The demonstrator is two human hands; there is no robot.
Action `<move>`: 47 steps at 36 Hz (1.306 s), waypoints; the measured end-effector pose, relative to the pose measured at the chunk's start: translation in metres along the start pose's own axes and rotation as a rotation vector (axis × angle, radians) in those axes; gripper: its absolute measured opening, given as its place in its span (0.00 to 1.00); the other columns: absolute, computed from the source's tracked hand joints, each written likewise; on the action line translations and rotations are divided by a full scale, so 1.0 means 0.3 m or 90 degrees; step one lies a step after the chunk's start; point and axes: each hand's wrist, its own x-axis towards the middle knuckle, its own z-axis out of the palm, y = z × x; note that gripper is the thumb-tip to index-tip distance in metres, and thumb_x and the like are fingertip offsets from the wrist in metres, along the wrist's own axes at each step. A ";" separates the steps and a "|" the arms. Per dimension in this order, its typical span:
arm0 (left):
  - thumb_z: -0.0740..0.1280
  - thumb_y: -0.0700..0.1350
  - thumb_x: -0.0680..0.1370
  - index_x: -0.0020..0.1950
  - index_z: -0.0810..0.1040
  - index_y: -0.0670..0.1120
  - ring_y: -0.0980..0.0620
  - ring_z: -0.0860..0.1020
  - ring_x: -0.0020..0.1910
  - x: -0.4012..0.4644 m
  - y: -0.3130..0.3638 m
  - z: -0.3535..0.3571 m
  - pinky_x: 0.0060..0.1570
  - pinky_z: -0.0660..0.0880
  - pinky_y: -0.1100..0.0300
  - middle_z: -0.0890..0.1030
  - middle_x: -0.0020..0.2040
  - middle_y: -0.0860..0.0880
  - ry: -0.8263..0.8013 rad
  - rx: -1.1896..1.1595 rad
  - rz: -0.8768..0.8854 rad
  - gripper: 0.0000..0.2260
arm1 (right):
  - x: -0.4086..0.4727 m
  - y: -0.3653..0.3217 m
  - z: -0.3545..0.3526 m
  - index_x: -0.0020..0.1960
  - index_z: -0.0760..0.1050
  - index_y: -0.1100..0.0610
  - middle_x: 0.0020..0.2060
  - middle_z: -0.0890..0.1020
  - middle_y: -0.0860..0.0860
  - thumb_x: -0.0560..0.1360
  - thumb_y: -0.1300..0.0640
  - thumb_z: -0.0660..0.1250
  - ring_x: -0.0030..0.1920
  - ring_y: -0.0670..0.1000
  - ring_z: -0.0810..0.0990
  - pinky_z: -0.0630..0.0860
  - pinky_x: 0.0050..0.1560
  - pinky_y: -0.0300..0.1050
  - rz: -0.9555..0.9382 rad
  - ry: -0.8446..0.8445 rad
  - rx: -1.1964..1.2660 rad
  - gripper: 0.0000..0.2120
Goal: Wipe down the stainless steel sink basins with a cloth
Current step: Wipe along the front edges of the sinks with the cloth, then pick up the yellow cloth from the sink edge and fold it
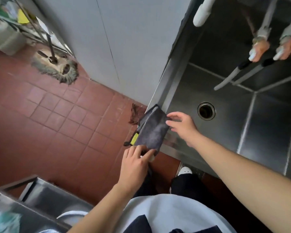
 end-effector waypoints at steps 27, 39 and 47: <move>0.62 0.64 0.76 0.79 0.50 0.57 0.41 0.41 0.79 0.265 0.236 -0.049 0.75 0.44 0.42 0.42 0.81 0.46 -0.245 0.107 0.023 0.36 | -0.489 0.145 -0.362 0.77 0.50 0.34 0.80 0.48 0.44 0.75 0.28 0.51 0.80 0.51 0.43 0.49 0.76 0.60 -0.046 0.150 -0.463 0.33; 0.59 0.68 0.74 0.78 0.54 0.62 0.50 0.43 0.79 0.073 1.153 0.066 0.75 0.47 0.48 0.45 0.81 0.53 -0.225 -0.165 0.273 0.34 | -1.096 0.599 -0.892 0.78 0.55 0.39 0.80 0.52 0.49 0.76 0.34 0.59 0.80 0.52 0.47 0.52 0.76 0.62 0.037 0.541 -0.212 0.33; 0.64 0.66 0.73 0.78 0.52 0.64 0.49 0.40 0.79 -0.196 1.478 0.367 0.76 0.50 0.42 0.40 0.80 0.52 -0.439 -0.117 0.287 0.36 | -1.403 0.970 -1.024 0.75 0.61 0.38 0.79 0.55 0.47 0.75 0.39 0.64 0.79 0.49 0.48 0.52 0.78 0.58 0.045 0.613 0.083 0.30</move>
